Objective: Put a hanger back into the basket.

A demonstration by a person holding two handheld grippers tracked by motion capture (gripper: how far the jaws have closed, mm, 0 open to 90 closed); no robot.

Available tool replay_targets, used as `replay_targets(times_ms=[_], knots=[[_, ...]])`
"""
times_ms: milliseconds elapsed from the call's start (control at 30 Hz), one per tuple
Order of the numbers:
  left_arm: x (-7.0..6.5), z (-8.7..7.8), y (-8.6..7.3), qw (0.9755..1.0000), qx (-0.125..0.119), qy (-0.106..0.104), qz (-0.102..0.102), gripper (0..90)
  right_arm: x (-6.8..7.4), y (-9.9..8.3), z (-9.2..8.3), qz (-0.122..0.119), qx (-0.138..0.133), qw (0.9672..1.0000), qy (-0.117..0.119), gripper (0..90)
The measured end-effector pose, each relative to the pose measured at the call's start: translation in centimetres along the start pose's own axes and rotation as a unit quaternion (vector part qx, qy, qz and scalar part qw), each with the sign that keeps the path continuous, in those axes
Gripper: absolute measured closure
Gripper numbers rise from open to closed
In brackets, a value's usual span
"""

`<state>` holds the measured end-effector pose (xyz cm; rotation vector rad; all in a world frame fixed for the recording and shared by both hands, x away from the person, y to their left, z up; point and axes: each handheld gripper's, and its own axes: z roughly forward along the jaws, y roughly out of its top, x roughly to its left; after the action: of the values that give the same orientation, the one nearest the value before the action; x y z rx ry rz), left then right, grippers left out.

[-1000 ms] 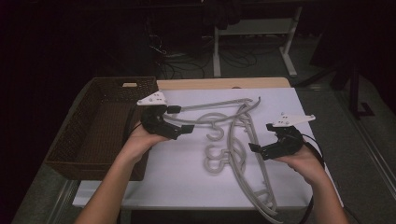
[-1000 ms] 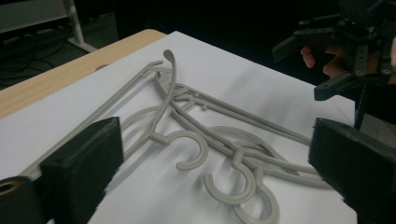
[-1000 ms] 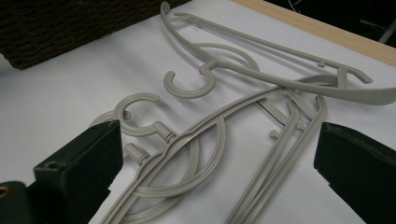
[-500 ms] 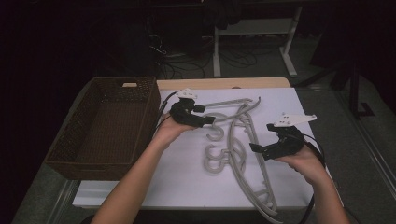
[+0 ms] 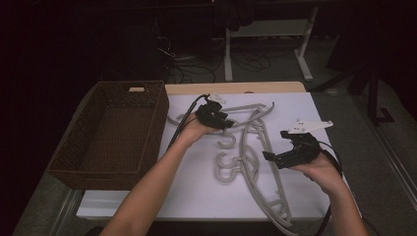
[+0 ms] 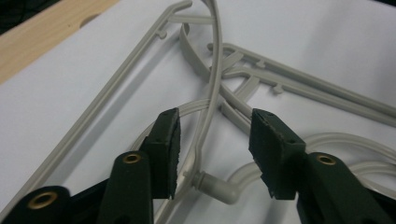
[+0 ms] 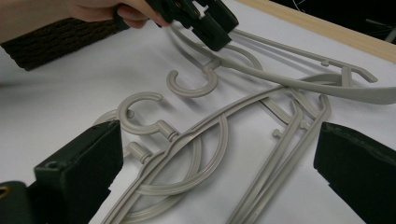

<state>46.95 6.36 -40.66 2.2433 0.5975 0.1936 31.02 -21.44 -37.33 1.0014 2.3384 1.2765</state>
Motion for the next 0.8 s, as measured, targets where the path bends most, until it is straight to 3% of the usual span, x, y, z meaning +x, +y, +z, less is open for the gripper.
replay_targets(times_ms=[167, 367, 633, 800], knots=[[0.2, 1.5, -0.2, 0.9995, 0.028, 0.006, 0.012, 57.5, -0.1, -0.1, -0.1, 0.003, -0.001, 1.0000, 0.001, 1.2], [0.3, 2.8, -0.3, 0.9990, 0.041, 0.006, 0.016, 63.5, -0.1, -0.1, 0.0, 0.001, -0.001, 1.0000, 0.001, 1.2], [0.7, 4.0, -0.8, 0.9968, 0.070, 0.011, 0.037, 72.9, -0.2, -0.2, -0.1, 0.002, -0.002, 1.0000, 0.002, 1.2], [0.5, 4.3, -1.0, 0.9948, 0.079, 0.010, 0.063, 77.2, -0.3, -0.3, -0.1, 0.004, -0.001, 1.0000, 0.002, 1.3]])
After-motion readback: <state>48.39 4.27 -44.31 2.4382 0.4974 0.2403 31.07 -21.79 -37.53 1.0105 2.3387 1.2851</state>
